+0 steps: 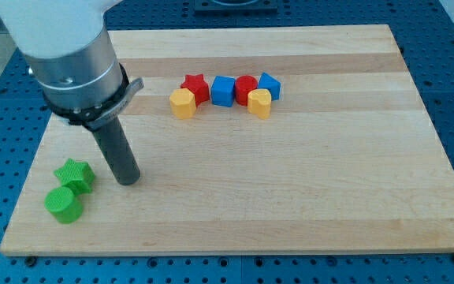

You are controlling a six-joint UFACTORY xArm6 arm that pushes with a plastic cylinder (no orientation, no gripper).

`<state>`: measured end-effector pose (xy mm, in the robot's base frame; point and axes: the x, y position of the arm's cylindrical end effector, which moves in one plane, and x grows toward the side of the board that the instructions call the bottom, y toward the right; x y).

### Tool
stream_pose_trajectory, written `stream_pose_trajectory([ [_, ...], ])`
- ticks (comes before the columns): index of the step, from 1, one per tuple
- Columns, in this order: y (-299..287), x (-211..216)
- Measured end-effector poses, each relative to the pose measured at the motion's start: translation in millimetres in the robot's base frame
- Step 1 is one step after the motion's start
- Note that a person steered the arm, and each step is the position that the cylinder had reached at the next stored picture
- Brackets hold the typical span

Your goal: Adjust the green star above the green circle

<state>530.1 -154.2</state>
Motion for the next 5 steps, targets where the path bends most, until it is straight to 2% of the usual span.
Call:
stream_pose_trajectory([
  [2, -4, 21],
  [5, -19, 21],
])
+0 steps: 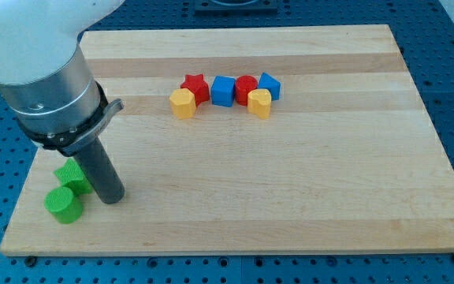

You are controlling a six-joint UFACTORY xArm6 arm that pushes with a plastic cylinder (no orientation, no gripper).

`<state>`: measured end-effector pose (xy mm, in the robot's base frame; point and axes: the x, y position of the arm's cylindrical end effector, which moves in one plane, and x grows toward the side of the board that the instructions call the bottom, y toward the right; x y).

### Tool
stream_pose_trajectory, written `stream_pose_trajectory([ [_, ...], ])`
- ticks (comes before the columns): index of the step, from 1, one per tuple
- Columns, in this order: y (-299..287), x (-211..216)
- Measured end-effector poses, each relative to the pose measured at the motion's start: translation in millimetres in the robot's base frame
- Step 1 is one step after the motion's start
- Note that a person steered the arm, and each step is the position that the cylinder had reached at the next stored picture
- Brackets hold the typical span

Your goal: Adjust the green star above the green circle

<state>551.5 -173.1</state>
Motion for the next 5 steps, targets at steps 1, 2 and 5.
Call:
stream_pose_trajectory([
  [1, -8, 0],
  [2, -16, 0],
  [5, -23, -14],
])
